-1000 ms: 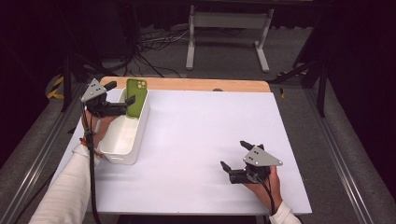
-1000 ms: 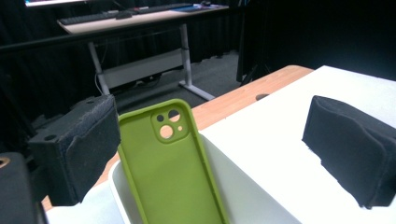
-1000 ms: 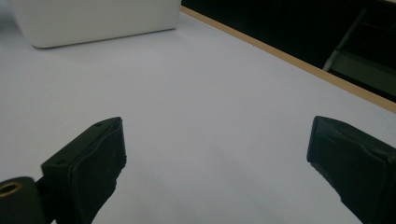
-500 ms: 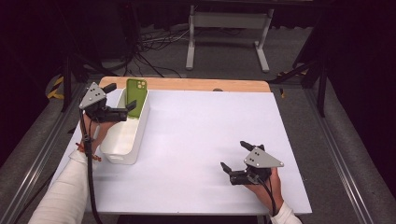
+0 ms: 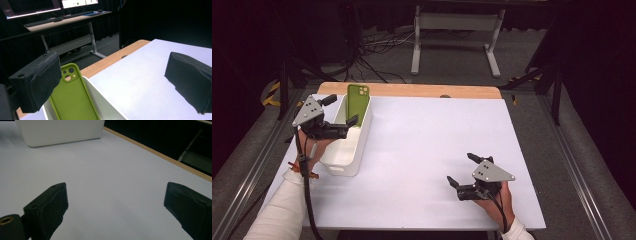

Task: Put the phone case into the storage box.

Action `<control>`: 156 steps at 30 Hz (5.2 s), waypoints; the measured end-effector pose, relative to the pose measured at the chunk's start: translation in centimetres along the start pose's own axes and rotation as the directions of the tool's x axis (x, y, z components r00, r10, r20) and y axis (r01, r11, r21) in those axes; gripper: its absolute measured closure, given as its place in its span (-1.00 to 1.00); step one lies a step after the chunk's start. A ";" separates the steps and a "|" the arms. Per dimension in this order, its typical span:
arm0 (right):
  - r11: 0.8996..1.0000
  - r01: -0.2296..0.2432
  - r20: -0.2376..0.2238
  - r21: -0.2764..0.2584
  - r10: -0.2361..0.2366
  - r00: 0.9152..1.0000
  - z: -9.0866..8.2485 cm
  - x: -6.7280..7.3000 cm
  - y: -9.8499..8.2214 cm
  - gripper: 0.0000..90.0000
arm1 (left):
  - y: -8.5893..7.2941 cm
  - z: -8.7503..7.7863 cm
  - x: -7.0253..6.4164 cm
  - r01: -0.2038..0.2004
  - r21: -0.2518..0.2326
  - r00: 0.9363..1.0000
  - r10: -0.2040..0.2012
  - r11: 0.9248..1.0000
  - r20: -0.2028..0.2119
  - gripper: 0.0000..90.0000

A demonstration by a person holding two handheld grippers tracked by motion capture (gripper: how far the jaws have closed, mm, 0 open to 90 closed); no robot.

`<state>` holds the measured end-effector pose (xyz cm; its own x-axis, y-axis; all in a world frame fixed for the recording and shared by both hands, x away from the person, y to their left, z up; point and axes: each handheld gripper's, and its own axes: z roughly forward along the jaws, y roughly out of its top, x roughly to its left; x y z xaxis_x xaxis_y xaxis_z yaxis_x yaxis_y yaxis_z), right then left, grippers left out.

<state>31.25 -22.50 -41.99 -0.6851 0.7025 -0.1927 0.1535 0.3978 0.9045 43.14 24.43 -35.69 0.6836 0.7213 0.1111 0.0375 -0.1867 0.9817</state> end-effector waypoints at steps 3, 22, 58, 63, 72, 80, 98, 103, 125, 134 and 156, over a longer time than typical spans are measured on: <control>1.000 -0.015 -0.002 -0.006 0.015 1.000 0.0 0.0 -0.1 -0.87 | -0.2 -0.6 -0.2 0.004 -0.007 1.000 -0.004 1.000 -0.003 -0.96; 1.000 0.018 -0.017 -0.015 -0.018 1.000 -0.3 1.4 -0.1 -0.86 | 0.0 -2.7 -3.0 -0.064 -0.037 0.997 0.065 0.997 0.029 -0.94; 0.999 0.049 -0.044 -0.018 -0.050 0.998 -0.6 2.8 0.3 -0.82 | -0.8 -4.4 -8.1 -0.127 -0.076 0.978 0.138 0.989 0.154 -0.91; 0.998 0.053 -0.047 -0.022 -0.054 0.997 -0.7 2.9 0.4 -0.82 | -1.0 -4.4 -8.8 -0.131 -0.075 0.975 0.142 0.989 0.173 -0.91; 0.998 0.058 -0.053 -0.032 -0.060 0.997 -1.0 3.2 0.7 -0.82 | -1.5 -4.9 -9.9 -0.140 -0.080 0.967 0.154 0.987 0.201 -0.92; 0.997 0.064 -0.052 -0.045 -0.066 0.996 -1.1 3.4 0.9 -0.82 | -2.2 -5.1 -10.7 -0.142 -0.082 0.965 0.156 0.987 0.210 -0.92; 0.994 0.067 -0.014 -0.081 -0.068 0.998 -1.7 3.1 0.9 -0.82 | -4.6 -5.4 -12.2 -0.143 -0.020 0.959 0.144 0.989 0.243 -0.93; 0.995 0.069 -0.019 -0.075 -0.070 0.997 -1.7 3.1 0.8 -0.80 | -5.6 -5.5 -12.3 -0.128 0.022 0.960 0.118 0.992 0.252 -0.92; 0.995 0.051 -0.039 -0.087 -0.055 0.998 -1.9 3.1 0.6 -0.81 | -6.3 -6.2 -11.9 -0.128 0.047 0.970 0.115 0.991 0.213 -0.92; 0.995 0.063 -0.032 -0.071 -0.066 0.997 -1.7 3.5 0.7 -0.79 | -6.3 -6.5 -12.0 -0.129 0.032 0.964 0.118 0.991 0.237 -0.92; 0.998 0.039 -0.053 -0.039 -0.041 0.998 -1.4 3.1 0.3 -0.74 | -6.4 -5.5 -12.5 -0.113 0.047 0.964 0.098 0.992 0.248 -0.92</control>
